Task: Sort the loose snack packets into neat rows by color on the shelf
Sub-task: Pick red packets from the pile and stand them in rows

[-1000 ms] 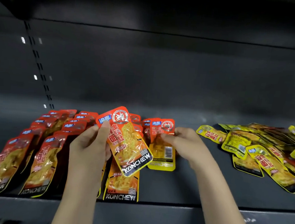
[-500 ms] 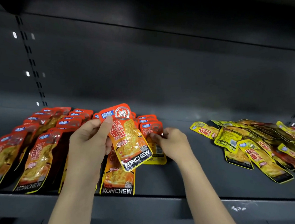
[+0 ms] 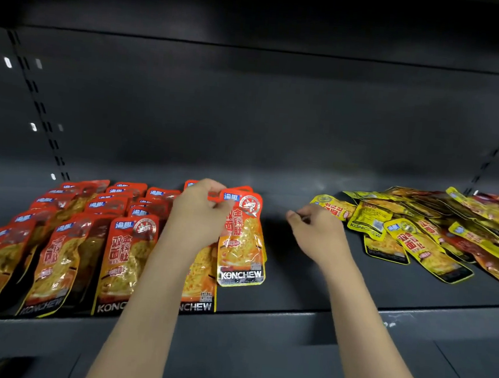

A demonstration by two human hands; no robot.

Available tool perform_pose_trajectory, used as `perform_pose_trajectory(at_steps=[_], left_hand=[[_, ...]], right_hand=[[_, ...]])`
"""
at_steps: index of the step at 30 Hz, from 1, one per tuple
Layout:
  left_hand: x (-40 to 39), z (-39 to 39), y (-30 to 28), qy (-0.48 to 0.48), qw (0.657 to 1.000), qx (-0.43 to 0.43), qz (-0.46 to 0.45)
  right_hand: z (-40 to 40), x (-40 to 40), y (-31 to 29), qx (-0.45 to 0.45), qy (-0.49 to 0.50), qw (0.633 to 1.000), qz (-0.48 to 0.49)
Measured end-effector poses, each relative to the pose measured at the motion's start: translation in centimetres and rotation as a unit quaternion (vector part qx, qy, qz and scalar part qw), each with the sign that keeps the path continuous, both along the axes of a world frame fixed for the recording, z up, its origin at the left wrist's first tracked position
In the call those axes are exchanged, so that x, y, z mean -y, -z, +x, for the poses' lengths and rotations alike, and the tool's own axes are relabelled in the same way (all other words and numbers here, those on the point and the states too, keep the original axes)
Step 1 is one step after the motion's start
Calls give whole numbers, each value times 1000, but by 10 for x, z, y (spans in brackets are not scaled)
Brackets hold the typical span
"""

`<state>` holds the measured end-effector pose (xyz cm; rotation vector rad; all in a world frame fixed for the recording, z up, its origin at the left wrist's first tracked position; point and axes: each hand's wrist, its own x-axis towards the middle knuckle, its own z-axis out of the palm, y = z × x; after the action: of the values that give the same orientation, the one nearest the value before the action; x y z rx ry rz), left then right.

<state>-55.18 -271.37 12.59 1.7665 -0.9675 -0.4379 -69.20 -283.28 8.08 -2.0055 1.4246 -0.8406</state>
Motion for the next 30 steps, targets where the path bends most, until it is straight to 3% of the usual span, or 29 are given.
perform_pose_trajectory(at_steps=[3, 6, 14, 22, 25, 30], left_hand=[[1, 1, 2, -8, 999, 30, 15], [-11, 7, 1, -36, 999, 5, -11], [-40, 25, -6, -69, 997, -8, -46], [-52, 35, -5, -82, 995, -21, -60], [-50, 38, -3, -87, 993, -47, -67], [-48, 43, -1, -83, 992, -69, -67]], right_hand=[[-9, -3, 2, -1, -16, 1000, -1], [0, -10, -1, -15, -54, 998, 18], [35, -25, -9, -134, -112, 981, 85], [22, -23, -43, -33, -110, 993, 26], [26, -25, -45, -97, -82, 991, -29], [55, -42, -31, -190, -105, 976, -31]])
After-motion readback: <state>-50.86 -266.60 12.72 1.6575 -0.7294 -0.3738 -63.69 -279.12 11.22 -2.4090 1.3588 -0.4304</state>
